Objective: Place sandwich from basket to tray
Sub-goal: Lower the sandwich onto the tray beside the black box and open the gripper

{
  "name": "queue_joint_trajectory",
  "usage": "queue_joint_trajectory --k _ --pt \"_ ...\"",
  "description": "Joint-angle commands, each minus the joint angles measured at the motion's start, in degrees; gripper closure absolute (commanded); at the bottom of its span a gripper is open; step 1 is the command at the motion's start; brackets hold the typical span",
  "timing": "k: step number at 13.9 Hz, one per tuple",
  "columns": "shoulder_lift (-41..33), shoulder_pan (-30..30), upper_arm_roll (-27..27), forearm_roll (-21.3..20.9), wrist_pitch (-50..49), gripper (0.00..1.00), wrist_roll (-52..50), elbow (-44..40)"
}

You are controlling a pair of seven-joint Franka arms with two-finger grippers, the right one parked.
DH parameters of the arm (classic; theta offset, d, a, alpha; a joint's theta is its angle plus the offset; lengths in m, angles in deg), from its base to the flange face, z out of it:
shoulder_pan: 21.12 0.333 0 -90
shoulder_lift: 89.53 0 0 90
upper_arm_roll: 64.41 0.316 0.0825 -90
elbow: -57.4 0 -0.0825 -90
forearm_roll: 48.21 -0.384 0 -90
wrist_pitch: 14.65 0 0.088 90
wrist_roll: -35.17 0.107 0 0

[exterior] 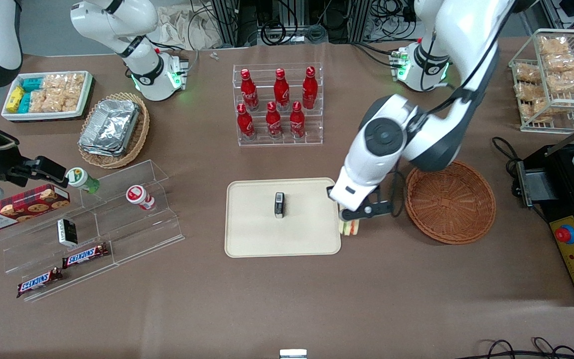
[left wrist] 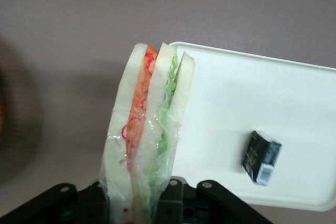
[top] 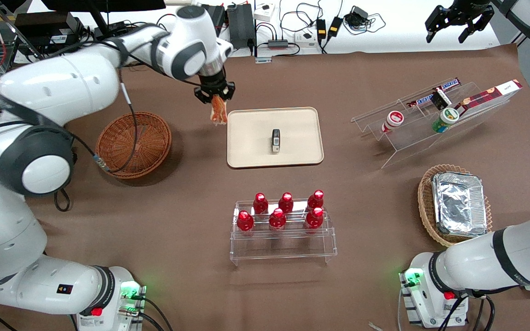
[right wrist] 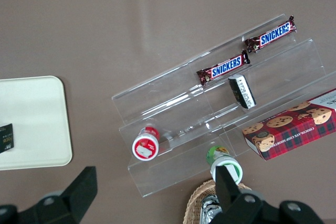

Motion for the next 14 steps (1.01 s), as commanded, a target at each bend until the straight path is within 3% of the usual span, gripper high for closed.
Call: queue_joint_trajectory --k 1,3,4,11,12,14 --pt "7.6 -2.6 0.3 -8.6 6.2 1.00 -7.6 -2.1" --pt "11.3 -4.2 0.5 -14.3 9.1 1.00 -13.9 -3.3" --pt "12.1 -4.2 0.5 -15.1 9.1 1.00 -15.3 -3.3" --pt "14.6 -6.2 0.5 -15.3 12.0 0.96 -16.1 -3.1" --pt "14.6 -6.3 0.5 -15.3 11.9 0.84 -17.5 -2.8" --pt "14.6 -6.3 0.5 -15.3 11.9 0.00 -18.7 -2.8"
